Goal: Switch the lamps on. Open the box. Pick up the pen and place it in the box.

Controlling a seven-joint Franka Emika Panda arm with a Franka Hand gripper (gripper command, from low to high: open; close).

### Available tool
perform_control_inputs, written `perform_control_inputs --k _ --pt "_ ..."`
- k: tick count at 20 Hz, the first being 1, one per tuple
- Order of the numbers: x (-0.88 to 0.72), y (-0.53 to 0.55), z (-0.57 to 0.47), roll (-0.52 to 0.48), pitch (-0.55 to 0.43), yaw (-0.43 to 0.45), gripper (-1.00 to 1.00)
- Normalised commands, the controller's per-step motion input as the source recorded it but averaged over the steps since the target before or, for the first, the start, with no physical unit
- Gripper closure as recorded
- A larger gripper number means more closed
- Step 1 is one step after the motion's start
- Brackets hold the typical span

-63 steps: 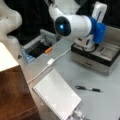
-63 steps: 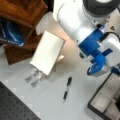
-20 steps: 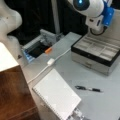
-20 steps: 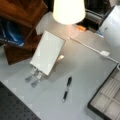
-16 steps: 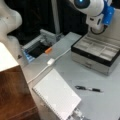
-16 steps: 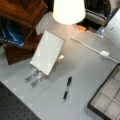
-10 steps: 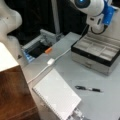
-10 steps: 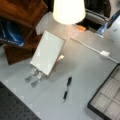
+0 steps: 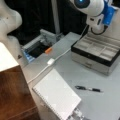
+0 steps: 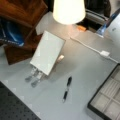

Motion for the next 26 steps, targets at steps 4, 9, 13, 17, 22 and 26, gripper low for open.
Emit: perform_control_inputs --k 4,9,13,17,22,26 --pt "-0.08 -0.45 0.03 -0.002 0.139 0.02 -1.0" --pt "-0.03 -0.65 -0.07 -0.104 0.085 0.105 -1.0" --pt "-0.03 -0.63 -0.01 -0.292 0.035 0.193 -1.0" --pt "-0.04 -0.37 0.08 -0.403 0.058 0.21 -1.0" --pt "0.01 -0.14 0.15 -0.64 0.076 0.237 -1.0" --pt "0.11 -0.1 0.15 -0.685 0.003 0.24 -1.0"
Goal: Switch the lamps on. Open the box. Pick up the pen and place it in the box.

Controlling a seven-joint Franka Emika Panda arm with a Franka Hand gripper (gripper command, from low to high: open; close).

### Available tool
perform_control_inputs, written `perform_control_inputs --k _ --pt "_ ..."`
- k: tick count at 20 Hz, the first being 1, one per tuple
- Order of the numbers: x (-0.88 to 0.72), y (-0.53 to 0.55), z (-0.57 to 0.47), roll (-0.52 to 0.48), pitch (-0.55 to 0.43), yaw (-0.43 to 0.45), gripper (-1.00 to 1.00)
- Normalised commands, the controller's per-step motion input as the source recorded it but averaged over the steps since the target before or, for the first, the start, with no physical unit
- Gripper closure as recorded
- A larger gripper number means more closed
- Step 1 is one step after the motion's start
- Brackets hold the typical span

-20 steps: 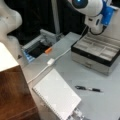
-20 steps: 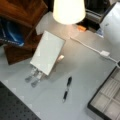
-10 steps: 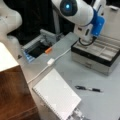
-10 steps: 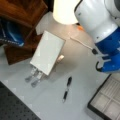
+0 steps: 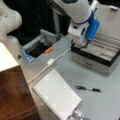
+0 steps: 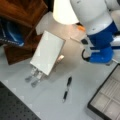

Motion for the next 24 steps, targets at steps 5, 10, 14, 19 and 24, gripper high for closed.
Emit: perform_control_inputs --k 5,10,14,19,24 --pt "0.14 -0.24 0.08 -0.597 0.004 0.27 -1.0" --pt "0.15 -0.34 0.06 -0.496 0.025 0.289 -1.0" --pt "0.19 -0.38 0.07 -0.407 0.01 0.261 -1.0" --pt "0.24 -0.39 0.02 -0.261 -0.019 0.291 -1.0" --pt "0.3 -0.41 -0.08 -0.199 -0.06 0.448 -1.0"
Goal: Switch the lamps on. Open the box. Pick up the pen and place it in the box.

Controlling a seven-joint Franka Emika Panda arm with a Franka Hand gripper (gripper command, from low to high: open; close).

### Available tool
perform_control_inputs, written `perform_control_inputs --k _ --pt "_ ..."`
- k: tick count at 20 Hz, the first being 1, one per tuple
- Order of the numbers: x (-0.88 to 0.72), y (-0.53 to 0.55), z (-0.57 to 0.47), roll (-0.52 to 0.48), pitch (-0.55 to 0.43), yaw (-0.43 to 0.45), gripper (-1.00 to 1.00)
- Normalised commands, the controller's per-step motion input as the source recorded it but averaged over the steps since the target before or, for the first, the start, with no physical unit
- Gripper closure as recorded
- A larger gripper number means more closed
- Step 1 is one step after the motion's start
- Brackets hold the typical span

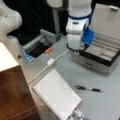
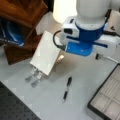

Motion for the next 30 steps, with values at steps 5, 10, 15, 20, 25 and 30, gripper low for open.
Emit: perform_control_inputs --k 5,10,15,20,25,30 --pt "0.27 -0.22 -0.1 -0.176 -0.02 0.466 -1.0" --pt "0.27 -0.02 -0.05 -0.132 0.023 0.455 -1.0" --pt "0.36 0.02 -0.02 -0.111 0.11 0.545 -1.0" --pt "0.37 0.03 0.06 -0.112 0.146 0.41 -1.0" --pt "0.25 0.1 0.03 -0.143 0.172 0.287 -1.0" --pt "0.2 0.14 -0.13 -0.143 0.149 0.152 -1.0"
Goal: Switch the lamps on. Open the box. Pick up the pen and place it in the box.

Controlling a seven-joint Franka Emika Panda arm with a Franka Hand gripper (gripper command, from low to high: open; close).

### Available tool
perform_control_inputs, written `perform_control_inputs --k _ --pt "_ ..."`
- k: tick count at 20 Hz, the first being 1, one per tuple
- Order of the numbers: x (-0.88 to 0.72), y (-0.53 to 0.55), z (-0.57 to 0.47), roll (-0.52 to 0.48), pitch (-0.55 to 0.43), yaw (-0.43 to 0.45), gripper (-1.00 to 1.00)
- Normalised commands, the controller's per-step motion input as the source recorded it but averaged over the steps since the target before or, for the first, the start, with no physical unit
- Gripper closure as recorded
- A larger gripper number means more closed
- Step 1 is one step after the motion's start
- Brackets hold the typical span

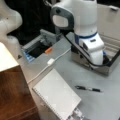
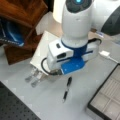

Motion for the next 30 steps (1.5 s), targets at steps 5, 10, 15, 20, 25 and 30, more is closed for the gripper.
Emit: perform_control_inputs --k 5,10,15,20,25,30 --pt "0.18 0.09 -0.21 -0.086 0.09 0.055 -1.0" --pt "0.14 -0.02 -0.17 -0.081 0.007 0.005 -1.0" --pt "0.1 -0.08 -0.16 -0.09 -0.027 -0.034 -1.0" --pt "0.13 -0.06 -0.26 -0.038 -0.046 -0.137 -1.0" --pt "0.13 -0.01 -0.26 -0.025 -0.091 -0.181 -1.0" --pt "0.09 -0.01 -0.11 -0.027 -0.08 -0.091 -1.0"
